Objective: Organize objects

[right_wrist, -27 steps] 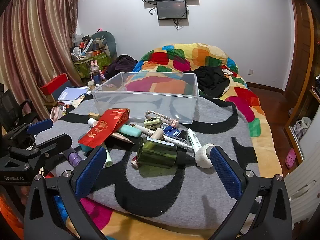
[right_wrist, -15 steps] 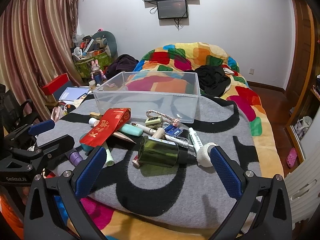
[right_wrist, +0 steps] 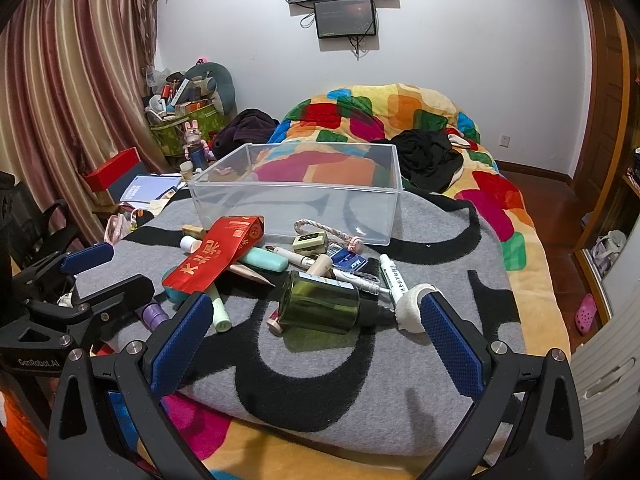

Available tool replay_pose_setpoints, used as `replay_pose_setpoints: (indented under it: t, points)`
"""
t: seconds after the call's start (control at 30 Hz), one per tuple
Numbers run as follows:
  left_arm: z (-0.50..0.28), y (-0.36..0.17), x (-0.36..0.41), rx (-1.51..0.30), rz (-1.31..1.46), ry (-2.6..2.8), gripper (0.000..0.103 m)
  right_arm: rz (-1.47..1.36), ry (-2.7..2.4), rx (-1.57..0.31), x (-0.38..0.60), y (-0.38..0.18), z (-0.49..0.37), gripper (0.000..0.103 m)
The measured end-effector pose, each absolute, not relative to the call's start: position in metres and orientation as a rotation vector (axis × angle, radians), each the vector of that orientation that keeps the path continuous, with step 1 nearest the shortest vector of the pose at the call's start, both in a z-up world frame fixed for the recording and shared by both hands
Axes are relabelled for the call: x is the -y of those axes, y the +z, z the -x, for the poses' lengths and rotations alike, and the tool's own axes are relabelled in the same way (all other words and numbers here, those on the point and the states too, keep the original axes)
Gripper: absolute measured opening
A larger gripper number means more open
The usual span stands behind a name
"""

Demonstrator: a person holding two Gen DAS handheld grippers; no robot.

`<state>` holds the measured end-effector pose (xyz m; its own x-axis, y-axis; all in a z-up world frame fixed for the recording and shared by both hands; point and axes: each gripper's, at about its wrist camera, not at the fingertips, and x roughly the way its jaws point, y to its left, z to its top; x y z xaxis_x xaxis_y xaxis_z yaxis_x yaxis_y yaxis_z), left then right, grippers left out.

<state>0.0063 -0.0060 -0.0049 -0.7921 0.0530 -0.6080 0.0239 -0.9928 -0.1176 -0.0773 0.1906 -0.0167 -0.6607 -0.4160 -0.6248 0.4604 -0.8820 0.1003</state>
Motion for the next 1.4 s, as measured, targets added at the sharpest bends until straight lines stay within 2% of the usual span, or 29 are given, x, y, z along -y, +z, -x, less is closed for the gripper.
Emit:
replay_pose_setpoints:
  t: [0.53,0.8,0.93,1.0,1.17,1.37,1.4]
  points:
    - [-0.011,-0.012,0.028,0.187,1.088,2.970,0.103,-0.948,-2.510,-0.097,-0.203,-0.026,0.080,0.103]
    - [-0.016,-0.038,0.043,0.261,1.206,2.943,0.103,-1.024,-2.580,-0.062,-0.231,-0.042,0.096,0.102]
    - [-0.011,-0.052,0.032,0.209,1.254,2.871,0.103,-1.057,-2.630,-0.031,-0.245,-0.050,0.107,0.101]
    - [-0.006,-0.059,0.026,0.186,1.274,2.844,0.103,-1.078,-2.643,-0.014,-0.251,-0.053,0.113,0.093]
    - [0.006,-0.069,0.020,0.142,1.290,2.829,0.103,-1.119,-2.622,-0.002,-0.252,-0.062,0.130,0.085]
    - [0.011,-0.072,0.015,0.057,1.251,2.869,0.103,-1.170,-2.532,0.021,-0.245,-0.074,0.148,0.059]
    - [0.011,-0.072,0.014,0.042,1.245,2.874,0.099,-1.181,-2.516,0.030,-0.244,-0.076,0.151,0.053]
